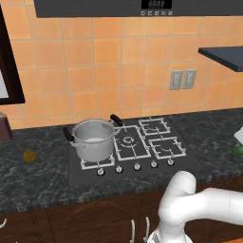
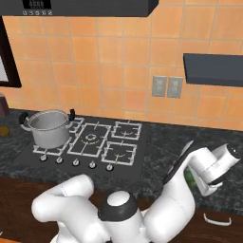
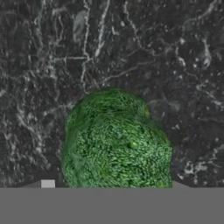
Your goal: Put the broccoli and avocado in the pot. Retrieve the spatula and lightly stir the vegetables in the pot.
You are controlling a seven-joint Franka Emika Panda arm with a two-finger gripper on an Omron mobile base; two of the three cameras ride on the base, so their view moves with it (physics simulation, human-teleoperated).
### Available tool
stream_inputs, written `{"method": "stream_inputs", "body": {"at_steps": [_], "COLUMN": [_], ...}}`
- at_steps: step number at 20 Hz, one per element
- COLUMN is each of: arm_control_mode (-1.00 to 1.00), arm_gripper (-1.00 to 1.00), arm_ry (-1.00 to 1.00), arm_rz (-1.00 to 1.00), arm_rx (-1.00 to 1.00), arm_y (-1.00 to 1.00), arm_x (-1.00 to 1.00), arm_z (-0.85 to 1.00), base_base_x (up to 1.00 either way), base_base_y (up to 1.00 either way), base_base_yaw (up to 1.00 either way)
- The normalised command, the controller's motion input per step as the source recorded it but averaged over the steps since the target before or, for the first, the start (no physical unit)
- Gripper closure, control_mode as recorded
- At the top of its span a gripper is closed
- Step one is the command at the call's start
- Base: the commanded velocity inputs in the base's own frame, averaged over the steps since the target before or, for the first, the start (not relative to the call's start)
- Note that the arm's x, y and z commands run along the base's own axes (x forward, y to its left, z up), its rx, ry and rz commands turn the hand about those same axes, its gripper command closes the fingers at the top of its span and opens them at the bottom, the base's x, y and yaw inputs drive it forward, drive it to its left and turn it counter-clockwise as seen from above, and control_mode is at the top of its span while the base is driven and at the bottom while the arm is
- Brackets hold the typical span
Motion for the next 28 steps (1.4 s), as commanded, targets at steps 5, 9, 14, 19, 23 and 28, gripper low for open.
{"method": "stream_inputs", "body": {"at_steps": [5,9,14,19,23,28], "arm_control_mode": [-1.00,-1.00,-1.00,-1.00,-1.00,-1.00], "arm_gripper": [1.00,1.00,1.00,1.00,1.00,1.00], "arm_ry": [-0.13,-0.10,-0.31,-0.12,0.27,0.35], "arm_rz": [0.00,0.00,-0.03,-0.02,0.00,0.00], "arm_rx": [-0.02,-0.16,-0.12,-0.24,-0.38,-0.37], "arm_y": [0.60,1.00,1.00,1.00,1.00,0.89], "arm_x": [-0.33,-0.28,-0.30,-0.08,0.00,0.00], "arm_z": [0.55,0.49,0.40,0.57,0.50,0.21], "base_base_x": [0.00,0.00,0.00,0.00,0.00,0.00], "base_base_y": [0.00,0.00,0.00,0.00,0.00,0.00], "base_base_yaw": [0.00,0.00,0.00,0.00,0.00,0.00]}}
